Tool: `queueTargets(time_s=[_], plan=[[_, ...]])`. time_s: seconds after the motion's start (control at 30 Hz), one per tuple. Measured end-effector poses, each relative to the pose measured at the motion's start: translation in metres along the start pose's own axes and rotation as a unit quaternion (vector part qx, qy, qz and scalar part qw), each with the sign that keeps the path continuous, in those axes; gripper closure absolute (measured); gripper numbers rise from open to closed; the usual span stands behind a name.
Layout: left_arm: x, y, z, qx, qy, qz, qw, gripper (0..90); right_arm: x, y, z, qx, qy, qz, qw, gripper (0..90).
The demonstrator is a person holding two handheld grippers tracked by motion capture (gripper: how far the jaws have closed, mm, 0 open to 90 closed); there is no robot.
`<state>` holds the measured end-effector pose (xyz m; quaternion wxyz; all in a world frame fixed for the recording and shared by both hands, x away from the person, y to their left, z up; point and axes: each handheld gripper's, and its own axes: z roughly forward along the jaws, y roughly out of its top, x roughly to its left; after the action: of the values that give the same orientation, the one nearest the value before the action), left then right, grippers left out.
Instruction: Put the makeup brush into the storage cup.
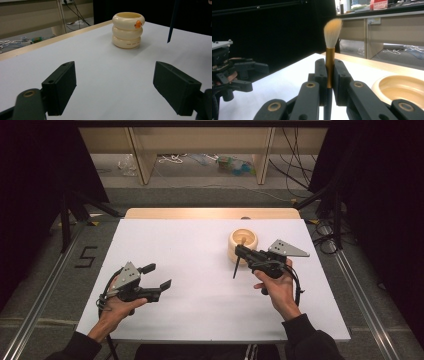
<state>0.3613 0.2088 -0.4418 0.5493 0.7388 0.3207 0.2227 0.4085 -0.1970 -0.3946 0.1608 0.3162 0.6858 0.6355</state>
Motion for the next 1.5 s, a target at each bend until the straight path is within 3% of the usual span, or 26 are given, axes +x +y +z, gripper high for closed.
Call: queueTargets(time_s=[0.77,1.07,1.47,1.5], plan=[[-0.001,-0.001,-0.001,-0.007,-0.001,-0.003,1.0000,15.7,-0.024,0.029,-0.009,-0.006,-0.039,0.001,0.9992,83.7],[-0.002,-0.001,0.000,-0.010,-0.003,0.001,0.9999,15.6,-0.037,0.038,-0.007,-0.009,-0.054,0.003,0.9985,83.6],[-0.003,-0.001,0.001,-0.013,-0.008,0.005,0.9999,15.6,-0.043,0.043,-0.001,-0.007,-0.060,0.003,0.9982,83.6],[-0.003,-0.001,0.001,-0.012,-0.007,0.001,0.9999,15.6,-0.043,0.042,0.001,-0.018,-0.061,0.007,0.9980,83.6]])
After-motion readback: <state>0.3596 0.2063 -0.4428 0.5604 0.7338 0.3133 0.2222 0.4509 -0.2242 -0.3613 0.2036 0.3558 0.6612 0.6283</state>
